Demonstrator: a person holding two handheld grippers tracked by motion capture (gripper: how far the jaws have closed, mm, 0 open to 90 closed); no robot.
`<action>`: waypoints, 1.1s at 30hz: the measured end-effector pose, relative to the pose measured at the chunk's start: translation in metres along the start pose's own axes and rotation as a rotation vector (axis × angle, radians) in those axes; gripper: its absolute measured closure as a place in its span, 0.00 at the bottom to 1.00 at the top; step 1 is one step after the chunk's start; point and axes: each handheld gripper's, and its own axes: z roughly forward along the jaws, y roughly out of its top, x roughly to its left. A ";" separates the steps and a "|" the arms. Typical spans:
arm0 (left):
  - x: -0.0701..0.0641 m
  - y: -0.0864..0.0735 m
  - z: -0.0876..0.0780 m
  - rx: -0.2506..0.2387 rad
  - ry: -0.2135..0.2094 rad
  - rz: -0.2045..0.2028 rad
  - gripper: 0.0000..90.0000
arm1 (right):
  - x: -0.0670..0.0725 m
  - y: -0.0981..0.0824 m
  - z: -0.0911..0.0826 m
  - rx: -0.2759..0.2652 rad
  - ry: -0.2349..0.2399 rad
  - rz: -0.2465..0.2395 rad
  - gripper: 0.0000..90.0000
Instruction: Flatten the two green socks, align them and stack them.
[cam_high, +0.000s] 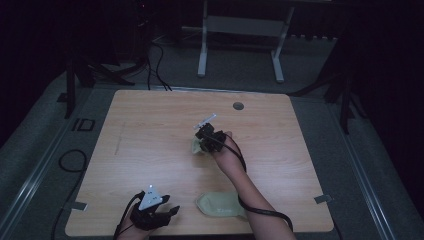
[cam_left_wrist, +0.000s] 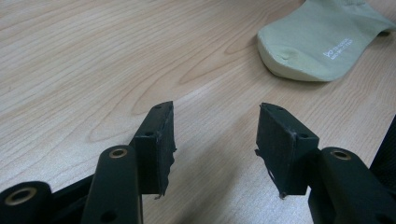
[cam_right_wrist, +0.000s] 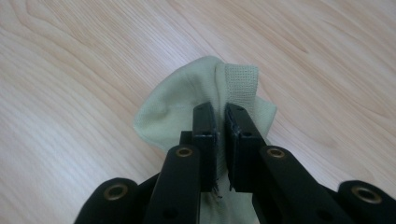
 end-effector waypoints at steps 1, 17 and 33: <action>0.000 0.000 0.001 0.002 0.000 0.002 0.52 | -0.003 -0.003 -0.004 -0.008 -0.009 0.001 0.93; -0.002 0.002 0.003 0.002 -0.002 -0.003 0.52 | -0.012 -0.071 -0.054 -0.088 -0.068 0.117 0.92; -0.002 0.004 0.008 0.013 -0.001 -0.001 0.53 | 0.009 -0.115 -0.020 0.000 -0.047 0.137 0.90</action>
